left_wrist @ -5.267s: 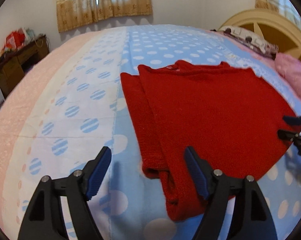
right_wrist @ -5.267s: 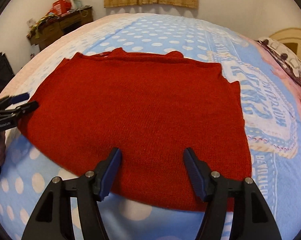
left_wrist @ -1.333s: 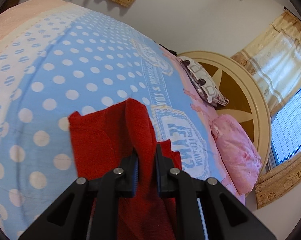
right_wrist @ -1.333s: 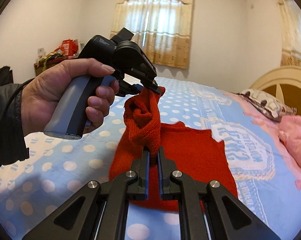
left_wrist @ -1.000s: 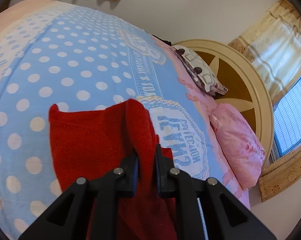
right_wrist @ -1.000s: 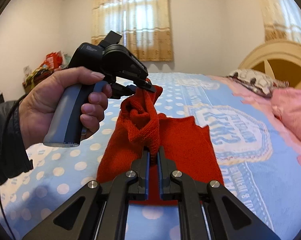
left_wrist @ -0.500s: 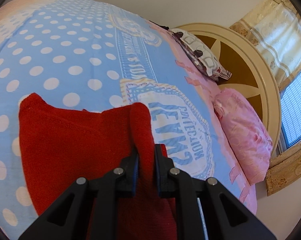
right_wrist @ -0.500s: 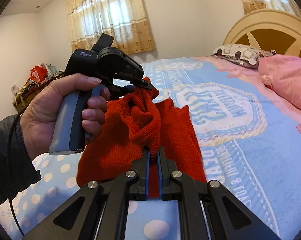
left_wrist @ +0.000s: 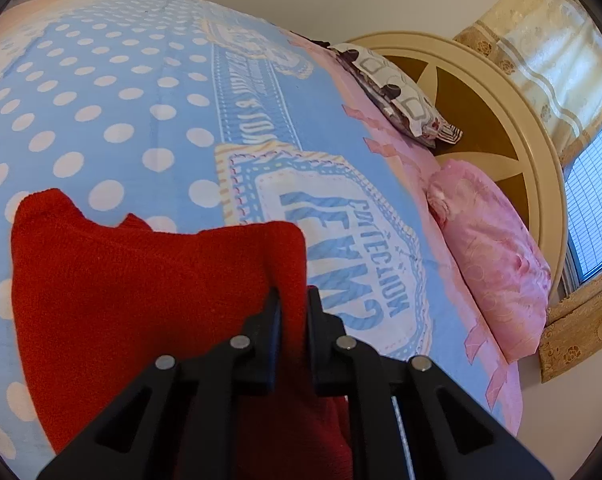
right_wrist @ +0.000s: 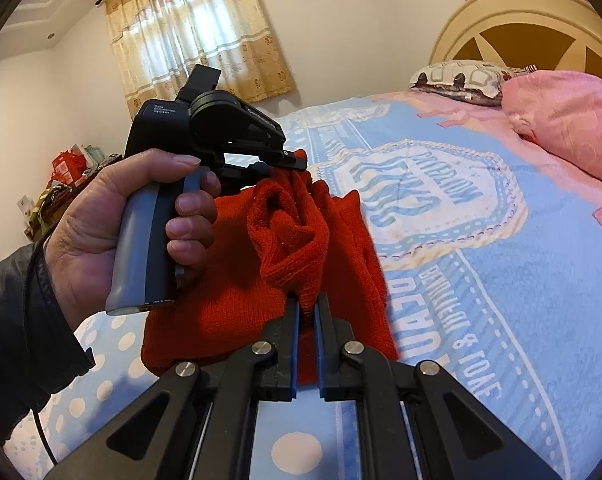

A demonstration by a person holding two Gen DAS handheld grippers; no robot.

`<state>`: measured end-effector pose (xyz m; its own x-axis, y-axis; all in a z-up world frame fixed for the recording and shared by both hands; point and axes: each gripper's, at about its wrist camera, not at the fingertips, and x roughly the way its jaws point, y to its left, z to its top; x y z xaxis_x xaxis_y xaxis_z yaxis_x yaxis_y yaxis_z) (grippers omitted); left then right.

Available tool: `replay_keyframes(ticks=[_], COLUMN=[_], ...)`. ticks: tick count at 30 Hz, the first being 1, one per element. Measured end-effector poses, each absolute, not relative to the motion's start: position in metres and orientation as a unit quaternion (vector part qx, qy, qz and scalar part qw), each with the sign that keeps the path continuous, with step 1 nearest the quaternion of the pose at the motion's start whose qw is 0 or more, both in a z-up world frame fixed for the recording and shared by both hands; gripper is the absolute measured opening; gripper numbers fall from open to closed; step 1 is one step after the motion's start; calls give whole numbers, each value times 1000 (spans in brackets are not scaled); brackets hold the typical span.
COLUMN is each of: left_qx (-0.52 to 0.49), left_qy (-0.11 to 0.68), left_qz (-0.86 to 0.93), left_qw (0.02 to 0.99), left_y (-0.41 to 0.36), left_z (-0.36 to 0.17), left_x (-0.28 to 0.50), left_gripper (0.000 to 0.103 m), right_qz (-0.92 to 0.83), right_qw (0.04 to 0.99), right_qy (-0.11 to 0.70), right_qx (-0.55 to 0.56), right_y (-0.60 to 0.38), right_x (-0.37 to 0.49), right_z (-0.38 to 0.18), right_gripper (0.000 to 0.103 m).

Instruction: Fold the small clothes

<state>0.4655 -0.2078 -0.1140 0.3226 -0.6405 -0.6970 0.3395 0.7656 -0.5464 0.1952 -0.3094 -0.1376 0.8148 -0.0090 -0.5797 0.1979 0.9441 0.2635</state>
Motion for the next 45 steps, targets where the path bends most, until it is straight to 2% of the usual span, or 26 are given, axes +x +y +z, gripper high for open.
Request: replay_keyframes(ticks=[17, 25, 32, 38, 40, 45], left_qx=[-99, -51, -19, 33, 48, 80], left_qy=[499, 443, 426, 410, 405, 384], left_qz=[-317, -324, -312, -292, -282, -270], left_qw=[800, 835, 849, 864, 869, 879], left_y=[-245, -232, -213, -197, -193, -184], left_z=[-123, -89, -90, -101, -101, -102], left_x=[454, 424, 400, 375, 369, 348], left_gripper=[12, 14, 14, 32, 48, 56], right_qz=[-53, -51, -51, -53, -54, -56], right_qw=[910, 906, 901, 897, 894, 891], right_qy=[331, 334, 342, 340, 342, 353], right_qx=[244, 255, 261, 277, 283, 280], right_y=[-343, -346, -349, -354, -356, -355], right_x=[191, 190, 191, 190, 191, 195], right_z=[-162, -167, -172, -175, -177, -180], right_gripper=[6, 6, 6, 6, 6, 6])
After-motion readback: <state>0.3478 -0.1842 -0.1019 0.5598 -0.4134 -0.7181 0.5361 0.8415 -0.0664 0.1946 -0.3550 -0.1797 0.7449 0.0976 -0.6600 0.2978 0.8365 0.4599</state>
